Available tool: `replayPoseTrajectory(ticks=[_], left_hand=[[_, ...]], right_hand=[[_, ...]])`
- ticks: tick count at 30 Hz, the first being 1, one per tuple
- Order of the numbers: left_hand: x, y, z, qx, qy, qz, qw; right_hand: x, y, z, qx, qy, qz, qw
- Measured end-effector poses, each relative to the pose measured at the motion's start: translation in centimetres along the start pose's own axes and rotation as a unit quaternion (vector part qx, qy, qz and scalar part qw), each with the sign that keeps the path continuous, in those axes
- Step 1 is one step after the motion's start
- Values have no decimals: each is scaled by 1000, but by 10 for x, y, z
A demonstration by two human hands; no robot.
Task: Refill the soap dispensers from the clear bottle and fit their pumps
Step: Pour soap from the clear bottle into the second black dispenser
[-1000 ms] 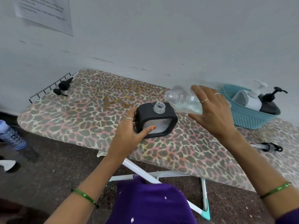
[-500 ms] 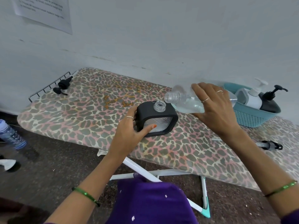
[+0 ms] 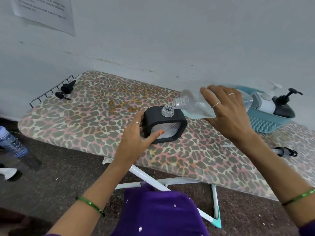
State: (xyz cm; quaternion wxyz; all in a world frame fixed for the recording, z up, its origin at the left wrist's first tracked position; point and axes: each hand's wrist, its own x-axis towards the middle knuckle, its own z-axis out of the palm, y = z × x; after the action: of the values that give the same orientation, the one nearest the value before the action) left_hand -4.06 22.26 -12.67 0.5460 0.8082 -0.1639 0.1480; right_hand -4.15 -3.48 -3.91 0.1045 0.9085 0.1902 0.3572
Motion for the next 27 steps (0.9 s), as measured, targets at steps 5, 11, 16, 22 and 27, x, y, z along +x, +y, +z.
replayPoseTrajectory(ticks=[5,11,16,22,27], left_hand=[[0,-2,2,-3,1,-3,1000],[1,-3,1,-4,3,-3,1000],[1,-2,1,-3,2,-4,1000],[0,-1,1,0,6,2,1000],[0,-1,1,-6,4,-1,1000]], right_hand=[[1,0,-2,0,-5,-2,1000],[2,1,-4,-10,-13,-7,1000],[4,1,-6,-25,-8,-16,1000],[5,2,-6,-30,-9,-18,999],[6,1,-6,-29,-4,-20,999]])
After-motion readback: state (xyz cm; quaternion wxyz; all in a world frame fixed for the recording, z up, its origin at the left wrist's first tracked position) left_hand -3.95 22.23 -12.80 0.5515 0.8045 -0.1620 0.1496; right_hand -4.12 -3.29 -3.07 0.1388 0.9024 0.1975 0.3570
